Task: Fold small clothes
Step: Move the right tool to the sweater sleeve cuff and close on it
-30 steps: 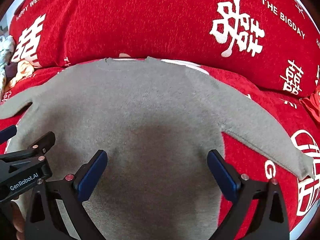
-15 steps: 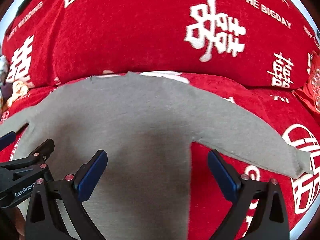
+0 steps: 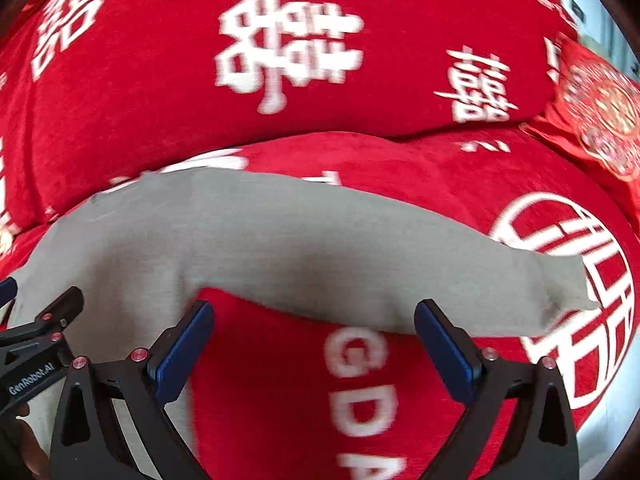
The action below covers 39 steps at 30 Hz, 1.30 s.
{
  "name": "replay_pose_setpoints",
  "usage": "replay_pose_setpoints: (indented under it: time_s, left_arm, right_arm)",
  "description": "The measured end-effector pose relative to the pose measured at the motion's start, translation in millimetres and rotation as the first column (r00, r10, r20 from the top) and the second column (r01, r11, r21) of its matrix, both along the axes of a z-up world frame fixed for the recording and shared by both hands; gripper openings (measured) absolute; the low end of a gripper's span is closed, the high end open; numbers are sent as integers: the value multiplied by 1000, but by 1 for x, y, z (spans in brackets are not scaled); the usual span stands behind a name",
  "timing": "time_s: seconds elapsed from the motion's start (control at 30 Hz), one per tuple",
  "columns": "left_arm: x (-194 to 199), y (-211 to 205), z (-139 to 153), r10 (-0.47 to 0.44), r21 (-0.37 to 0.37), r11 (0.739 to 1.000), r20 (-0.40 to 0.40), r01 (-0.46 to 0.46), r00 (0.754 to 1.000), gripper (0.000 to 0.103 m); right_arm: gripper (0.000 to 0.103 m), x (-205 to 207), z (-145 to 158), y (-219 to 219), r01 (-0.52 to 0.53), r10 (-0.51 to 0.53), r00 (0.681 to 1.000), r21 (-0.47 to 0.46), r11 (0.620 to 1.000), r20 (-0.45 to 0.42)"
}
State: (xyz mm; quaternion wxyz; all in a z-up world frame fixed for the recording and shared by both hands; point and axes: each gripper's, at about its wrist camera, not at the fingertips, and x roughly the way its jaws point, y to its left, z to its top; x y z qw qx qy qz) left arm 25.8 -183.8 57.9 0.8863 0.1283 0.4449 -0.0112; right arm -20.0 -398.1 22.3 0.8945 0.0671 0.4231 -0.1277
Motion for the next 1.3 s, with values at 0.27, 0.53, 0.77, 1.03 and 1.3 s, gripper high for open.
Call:
replay_pose_setpoints:
  time_s: [0.27,0.53,0.77,1.03,1.3]
  left_arm:
    - [0,-62,-2,-97,22,995,-10,97,995,103]
    - [2,-111,-7,-164,42,985,-23,165,986,103]
    - [6,-138,-16,-185,51,981,-40,186,982,103]
    - [14,-156,-23,-192,65,979,-50,195,980,103]
    - [28,-163,-33,-177,42,983,-89,182,980,103]
  right_arm:
    - [100,-21,-8,-66,128,-127,992,17,992,-21]
    - [100,-43,-20,-116,223,-222,974,16,975,-35]
    - [100,-52,-34,-161,287,-283,957,81,954,-66]
    - [97,-38,-44,-195,308,-305,951,196,931,-45]
    - [8,-25,-46,-229,293,-295,955,279,915,-35]
